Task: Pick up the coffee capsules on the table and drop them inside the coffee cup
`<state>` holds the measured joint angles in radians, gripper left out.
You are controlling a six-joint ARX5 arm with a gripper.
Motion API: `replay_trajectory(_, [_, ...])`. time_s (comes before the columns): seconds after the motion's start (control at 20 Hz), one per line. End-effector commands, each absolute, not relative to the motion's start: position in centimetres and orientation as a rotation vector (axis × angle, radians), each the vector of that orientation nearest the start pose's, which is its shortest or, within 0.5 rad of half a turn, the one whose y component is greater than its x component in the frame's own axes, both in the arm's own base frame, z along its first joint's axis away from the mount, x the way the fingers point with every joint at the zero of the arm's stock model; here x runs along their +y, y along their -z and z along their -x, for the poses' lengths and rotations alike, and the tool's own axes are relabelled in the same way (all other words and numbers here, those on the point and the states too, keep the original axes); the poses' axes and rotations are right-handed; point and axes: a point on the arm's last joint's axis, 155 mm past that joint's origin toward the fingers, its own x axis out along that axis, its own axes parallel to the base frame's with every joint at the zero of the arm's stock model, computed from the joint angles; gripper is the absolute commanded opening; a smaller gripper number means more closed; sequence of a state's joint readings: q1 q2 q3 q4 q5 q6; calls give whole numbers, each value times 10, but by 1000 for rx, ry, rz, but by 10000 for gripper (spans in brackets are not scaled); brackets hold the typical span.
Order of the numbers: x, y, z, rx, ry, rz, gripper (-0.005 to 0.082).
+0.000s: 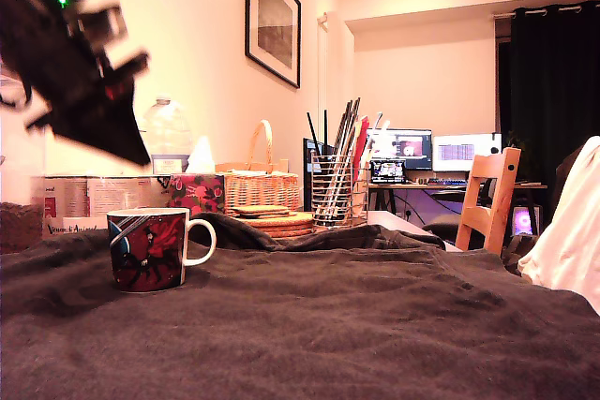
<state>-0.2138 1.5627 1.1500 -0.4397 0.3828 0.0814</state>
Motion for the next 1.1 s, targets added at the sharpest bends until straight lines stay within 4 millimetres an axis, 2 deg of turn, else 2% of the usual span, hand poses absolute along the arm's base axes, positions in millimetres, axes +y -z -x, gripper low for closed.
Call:
replay_trajectory(0.0, [-155,-172,-398,752,583,-16,-20])
replay_trajectory(0.25, [-145,-229,-392,550,542,-46,-20])
replay_trajectory(0.45, [-138,-249,-379,443,518,-58,-20])
replay_trajectory(0.7, [-129,-238,-356,387,496,-57,-20])
replay_trajectory(1.05, [-111,-205,-324,377,433,-6,-20])
